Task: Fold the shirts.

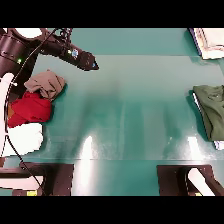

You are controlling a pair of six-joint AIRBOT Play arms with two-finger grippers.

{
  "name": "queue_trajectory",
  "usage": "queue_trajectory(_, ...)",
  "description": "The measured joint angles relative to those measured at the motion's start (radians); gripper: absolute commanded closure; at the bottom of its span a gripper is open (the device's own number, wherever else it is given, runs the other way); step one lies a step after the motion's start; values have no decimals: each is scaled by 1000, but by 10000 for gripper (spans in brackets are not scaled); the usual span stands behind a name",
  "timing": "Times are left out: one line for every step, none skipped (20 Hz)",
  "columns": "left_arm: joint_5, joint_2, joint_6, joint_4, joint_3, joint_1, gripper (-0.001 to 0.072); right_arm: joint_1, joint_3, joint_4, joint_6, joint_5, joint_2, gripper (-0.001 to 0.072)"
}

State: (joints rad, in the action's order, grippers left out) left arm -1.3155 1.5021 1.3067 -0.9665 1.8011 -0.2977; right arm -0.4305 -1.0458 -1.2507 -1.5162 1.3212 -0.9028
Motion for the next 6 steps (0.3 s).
queue_trajectory(2,0,0,1,0,0,683,52,-10,11,0,-8,0,691)
queue_trajectory(3,0,0,2,0,0,683,97,-17,19,0,-14,0,691)
queue_trajectory(3,0,1,2,0,0,683,134,-22,25,0,-21,0,691)
queue_trajectory(5,0,1,2,0,0,683,167,-26,30,0,-25,0,691)
queue_trajectory(6,0,1,3,0,0,683,194,-29,33,0,-28,0,691)
queue_trajectory(6,0,2,3,0,0,683,211,-31,36,0,-31,0,691)
